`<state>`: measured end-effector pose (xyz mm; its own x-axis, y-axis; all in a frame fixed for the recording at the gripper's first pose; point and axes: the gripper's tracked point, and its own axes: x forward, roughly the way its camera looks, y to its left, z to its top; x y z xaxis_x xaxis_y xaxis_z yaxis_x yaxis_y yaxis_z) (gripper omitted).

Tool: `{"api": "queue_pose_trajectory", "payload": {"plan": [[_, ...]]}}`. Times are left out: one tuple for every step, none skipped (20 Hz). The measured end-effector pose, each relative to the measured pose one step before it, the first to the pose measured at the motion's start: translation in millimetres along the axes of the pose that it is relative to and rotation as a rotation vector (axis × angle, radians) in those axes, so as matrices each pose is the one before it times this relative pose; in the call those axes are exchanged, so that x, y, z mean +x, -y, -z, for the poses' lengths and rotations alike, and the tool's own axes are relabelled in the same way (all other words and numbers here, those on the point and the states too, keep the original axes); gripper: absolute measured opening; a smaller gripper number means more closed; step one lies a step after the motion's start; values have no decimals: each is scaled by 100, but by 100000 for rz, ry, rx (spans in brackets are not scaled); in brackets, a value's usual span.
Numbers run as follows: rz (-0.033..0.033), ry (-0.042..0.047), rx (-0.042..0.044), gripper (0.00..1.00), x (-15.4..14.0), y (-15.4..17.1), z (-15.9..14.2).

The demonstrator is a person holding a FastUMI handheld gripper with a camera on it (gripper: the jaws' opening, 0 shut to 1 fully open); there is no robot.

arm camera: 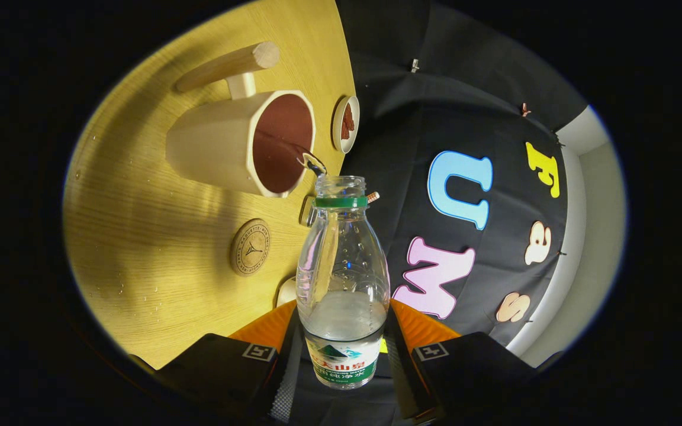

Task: Take the bottle from table, then pour the juice into the cup, finally place the bottle on the coaster

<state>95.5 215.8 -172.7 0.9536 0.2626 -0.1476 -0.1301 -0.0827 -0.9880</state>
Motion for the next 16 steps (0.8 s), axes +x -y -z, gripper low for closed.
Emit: {"api": "queue_pose_trajectory", "payload": {"plan": [[193, 218, -747, 70, 108, 106, -17], [70, 170, -710, 70, -76, 6, -63], [162, 200, -631, 70, 97, 61, -25], [175, 229, -608, 70, -70, 54, -21], [-117, 179, -632, 70, 60, -9, -48], [83, 175, -653, 70, -40, 67, 6], [299, 165, -755, 70, 50, 125, -40], [213, 97, -692, 70, -20, 94, -59], [147, -54, -553, 70, 117, 40, 95], [201, -59, -493, 70, -34, 31, 44], [372, 22, -582, 70, 36, 133, 38], [239, 32, -580, 70, -44, 54, -17], [381, 165, -703, 70, 72, 48, -55], [499, 236, -879, 70, -52, 105, -19], [330, 266, -938, 70, 81, 148, -22], [304, 359, -790, 70, -35, 270, -73]]}}
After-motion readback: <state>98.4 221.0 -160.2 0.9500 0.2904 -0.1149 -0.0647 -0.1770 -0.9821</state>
